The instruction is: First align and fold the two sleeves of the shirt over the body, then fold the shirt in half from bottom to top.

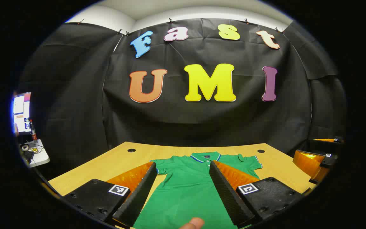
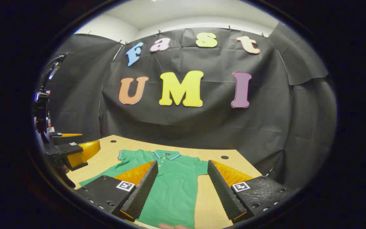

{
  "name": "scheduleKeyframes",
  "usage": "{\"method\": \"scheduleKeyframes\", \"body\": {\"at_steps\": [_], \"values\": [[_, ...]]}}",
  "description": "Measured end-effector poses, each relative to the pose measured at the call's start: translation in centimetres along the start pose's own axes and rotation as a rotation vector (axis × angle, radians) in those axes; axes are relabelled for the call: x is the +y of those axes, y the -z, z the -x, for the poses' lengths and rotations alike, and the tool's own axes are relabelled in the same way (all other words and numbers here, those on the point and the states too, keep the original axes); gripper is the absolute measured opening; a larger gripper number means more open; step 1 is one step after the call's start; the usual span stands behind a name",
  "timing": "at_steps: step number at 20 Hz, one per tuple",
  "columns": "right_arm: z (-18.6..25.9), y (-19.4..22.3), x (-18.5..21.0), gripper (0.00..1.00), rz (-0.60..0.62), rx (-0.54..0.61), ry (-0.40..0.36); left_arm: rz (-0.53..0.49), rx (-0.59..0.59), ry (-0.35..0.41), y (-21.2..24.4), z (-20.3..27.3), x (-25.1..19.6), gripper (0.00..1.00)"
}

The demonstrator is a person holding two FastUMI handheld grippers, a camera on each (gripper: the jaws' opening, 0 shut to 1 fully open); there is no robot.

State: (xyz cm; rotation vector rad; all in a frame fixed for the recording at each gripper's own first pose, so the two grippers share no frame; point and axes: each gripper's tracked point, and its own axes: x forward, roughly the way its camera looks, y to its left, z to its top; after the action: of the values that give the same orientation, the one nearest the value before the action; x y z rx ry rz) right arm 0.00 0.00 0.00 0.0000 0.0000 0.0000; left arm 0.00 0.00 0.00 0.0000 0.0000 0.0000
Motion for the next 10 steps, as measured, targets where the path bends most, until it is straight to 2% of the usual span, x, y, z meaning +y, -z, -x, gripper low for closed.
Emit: {"method": "scheduleKeyframes", "body": {"at_steps": [5,10], "values": [[0.2,0.4,-1.0,0.95,0.022,-0.005,0.022,-0.015,0.006,-0.004,0.2,-0.2,-0.3,1.00],[-0.1,1.4,-1.6,0.95,-0.007,0.023,0.023,-0.027,0.004,-0.001,0.2,0.0,-0.7,1.00]]}}
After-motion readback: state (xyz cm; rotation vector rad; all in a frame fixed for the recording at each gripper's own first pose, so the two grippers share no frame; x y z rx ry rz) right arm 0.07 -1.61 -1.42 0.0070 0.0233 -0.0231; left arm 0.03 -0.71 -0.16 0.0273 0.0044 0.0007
